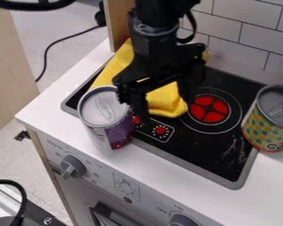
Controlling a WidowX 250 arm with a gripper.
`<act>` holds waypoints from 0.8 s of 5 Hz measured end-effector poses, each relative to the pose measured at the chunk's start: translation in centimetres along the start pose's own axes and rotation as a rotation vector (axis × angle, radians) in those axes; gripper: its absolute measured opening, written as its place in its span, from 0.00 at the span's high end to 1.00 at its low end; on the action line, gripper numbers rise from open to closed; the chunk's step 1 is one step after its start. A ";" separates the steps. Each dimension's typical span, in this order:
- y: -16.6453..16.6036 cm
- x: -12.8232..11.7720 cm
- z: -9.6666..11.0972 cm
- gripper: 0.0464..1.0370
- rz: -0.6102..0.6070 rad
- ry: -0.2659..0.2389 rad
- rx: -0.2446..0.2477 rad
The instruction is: Put the silver tin on the left edge side of the burner
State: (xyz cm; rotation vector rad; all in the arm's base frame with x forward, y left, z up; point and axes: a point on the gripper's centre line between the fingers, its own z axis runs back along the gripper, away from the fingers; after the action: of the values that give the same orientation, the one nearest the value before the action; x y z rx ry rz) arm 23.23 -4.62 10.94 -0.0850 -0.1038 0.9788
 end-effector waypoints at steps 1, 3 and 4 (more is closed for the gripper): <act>-1.4 -0.7 0.5 0.04 -0.129 -0.014 -0.016; -3.1 -1.7 1.3 0.04 -0.644 -0.103 -0.026; -3.9 -0.8 1.0 0.04 -0.880 -0.243 -0.020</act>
State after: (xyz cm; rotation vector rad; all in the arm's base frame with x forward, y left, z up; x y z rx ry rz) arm 25.84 -7.39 12.38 0.0628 -0.3418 0.1039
